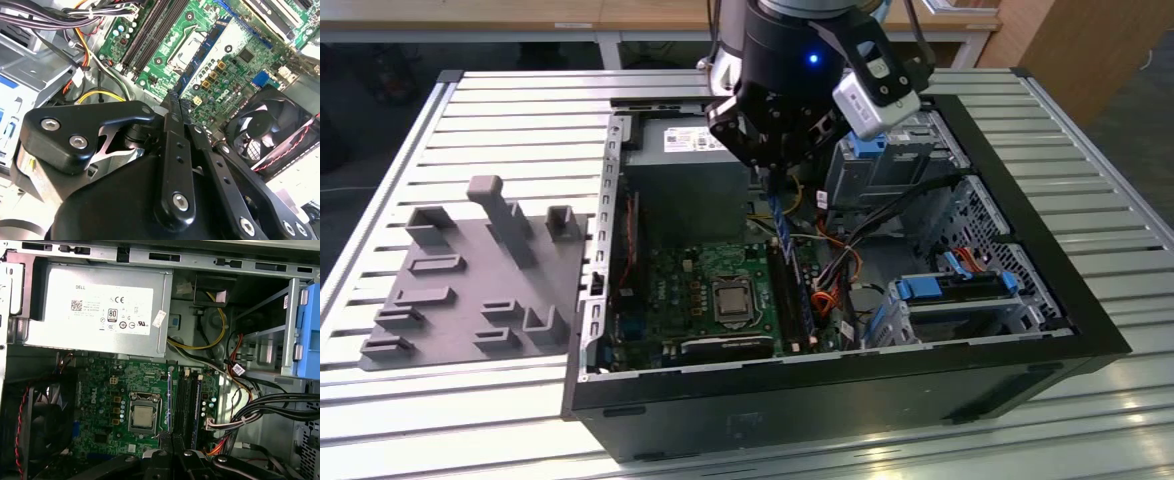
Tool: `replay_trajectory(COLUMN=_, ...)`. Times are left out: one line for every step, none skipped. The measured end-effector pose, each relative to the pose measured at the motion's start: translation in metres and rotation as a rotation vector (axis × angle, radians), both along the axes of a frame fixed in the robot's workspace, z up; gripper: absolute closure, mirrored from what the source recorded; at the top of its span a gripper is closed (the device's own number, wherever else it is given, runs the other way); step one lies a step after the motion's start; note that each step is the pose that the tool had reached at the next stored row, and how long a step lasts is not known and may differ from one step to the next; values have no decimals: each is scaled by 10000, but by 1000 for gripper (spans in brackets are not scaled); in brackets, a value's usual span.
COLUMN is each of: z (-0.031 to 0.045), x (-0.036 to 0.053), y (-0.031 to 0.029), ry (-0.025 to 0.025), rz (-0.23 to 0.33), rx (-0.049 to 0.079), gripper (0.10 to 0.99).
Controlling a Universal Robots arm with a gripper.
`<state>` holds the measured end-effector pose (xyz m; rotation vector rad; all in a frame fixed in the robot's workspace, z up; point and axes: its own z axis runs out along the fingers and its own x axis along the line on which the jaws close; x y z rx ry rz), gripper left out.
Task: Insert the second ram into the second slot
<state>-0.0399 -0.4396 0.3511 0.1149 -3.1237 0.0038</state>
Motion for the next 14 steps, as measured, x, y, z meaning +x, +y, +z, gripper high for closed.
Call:
replay_trajectory(z=-6, x=0, y=0, ry=0, rz=-7, rx=1, gripper=973)
replay_trajectory(z=-10, x=0, y=-1, ry=0, rz=-16, rx=1, gripper=973)
replay_trajectory(z=-14, x=1, y=-1, ry=-1, rz=-30, rx=1, gripper=973)
replay_trajectory(z=-18, x=2, y=-1, ry=0, rz=-48, rx=0, gripper=973)
replay_trajectory(z=-23, x=5, y=-1, ry=-1, rz=-82, rx=1, gripper=973)
replay_trajectory(z=-29, x=8, y=-1, ry=-1, rz=-139, rx=1, gripper=973)
replay_trajectory(z=-36, x=9, y=-1, ry=-1, rz=-207, rx=2, gripper=973)
replay_trajectory(z=-44, x=13, y=-1, ry=-1, rz=-266, rx=2, gripper=973)
replay_trajectory(z=-53, x=15, y=-1, ry=-1, rz=-314, rx=2, gripper=973)
replay_trajectory(z=-64, x=15, y=-1, ry=0, rz=-343, rx=1, gripper=973)
replay_trajectory(z=-76, x=16, y=-1, ry=0, rz=-357, rx=2, gripper=973)
replay_trajectory(z=-86, x=17, y=-1, ry=0, rz=-369, rx=1, gripper=973)
replay_trajectory(z=-96, x=17, y=-1, ry=-1, rz=-382, rx=1, gripper=973)
replay_trajectory(z=-104, x=17, y=-1, ry=0, rz=-387, rx=1, gripper=973)
